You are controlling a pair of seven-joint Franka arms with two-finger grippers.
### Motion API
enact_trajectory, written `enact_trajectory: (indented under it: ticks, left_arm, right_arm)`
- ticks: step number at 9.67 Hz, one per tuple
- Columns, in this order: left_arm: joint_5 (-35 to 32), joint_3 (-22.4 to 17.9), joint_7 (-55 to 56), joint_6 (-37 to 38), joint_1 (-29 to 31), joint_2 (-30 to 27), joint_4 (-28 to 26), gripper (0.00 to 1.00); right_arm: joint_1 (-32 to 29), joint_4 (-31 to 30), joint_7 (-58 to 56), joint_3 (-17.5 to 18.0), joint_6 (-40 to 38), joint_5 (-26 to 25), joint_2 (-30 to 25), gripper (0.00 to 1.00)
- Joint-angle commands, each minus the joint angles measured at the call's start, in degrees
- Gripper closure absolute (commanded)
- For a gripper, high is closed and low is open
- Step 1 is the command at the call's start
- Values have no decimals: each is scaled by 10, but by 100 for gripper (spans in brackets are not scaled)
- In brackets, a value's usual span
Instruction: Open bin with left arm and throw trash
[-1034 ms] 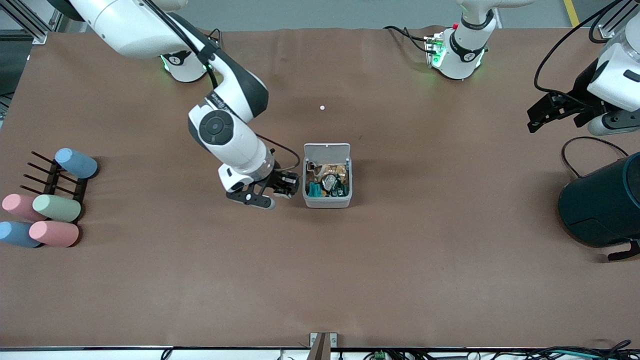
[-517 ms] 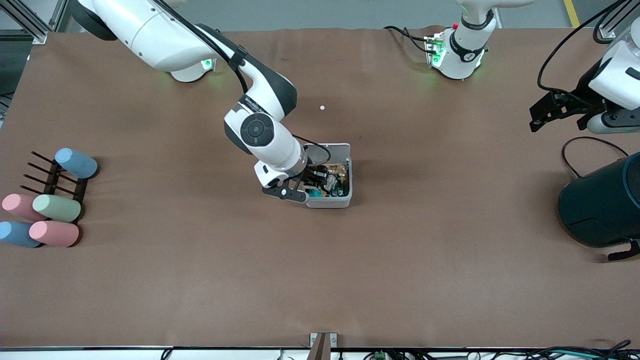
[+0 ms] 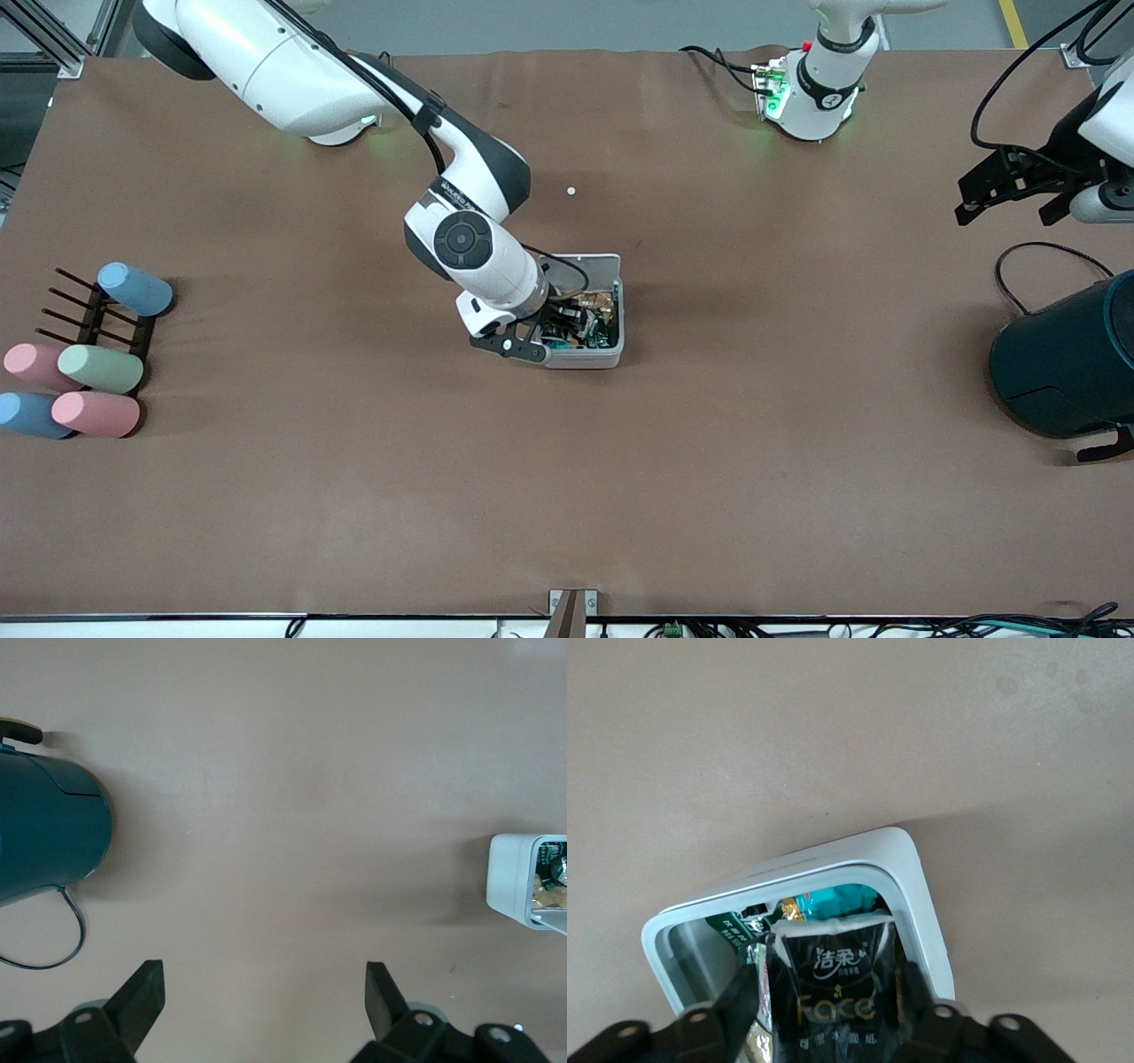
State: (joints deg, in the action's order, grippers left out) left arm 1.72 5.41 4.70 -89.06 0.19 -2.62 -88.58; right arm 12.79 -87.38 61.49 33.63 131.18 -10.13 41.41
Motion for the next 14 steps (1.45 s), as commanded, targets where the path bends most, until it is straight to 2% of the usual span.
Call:
enact_trajectory:
  ticks: [1, 4, 5, 11, 14]
  left_arm:
    - [24, -7, -10, 9, 3, -5, 4, 0]
    - [26, -7, -7, 9, 2, -5, 3, 0]
    - [24, -7, -7, 9, 0, -4, 3, 0]
    - [20, -7, -3, 9, -1, -2, 5, 0]
    - [19, -7, 3, 9, -1, -2, 5, 0]
  right_arm:
    - [7, 18, 13, -8, -8, -1, 2, 0]
    - [-5, 31, 6, -6, -19, 2, -17, 0]
    - [-17, 31, -3, -4, -49, -2, -26, 0]
    - [-126, 31, -211, -1, -235, 2, -105, 0]
    - [-179, 30, -306, -2, -261, 3, -118, 0]
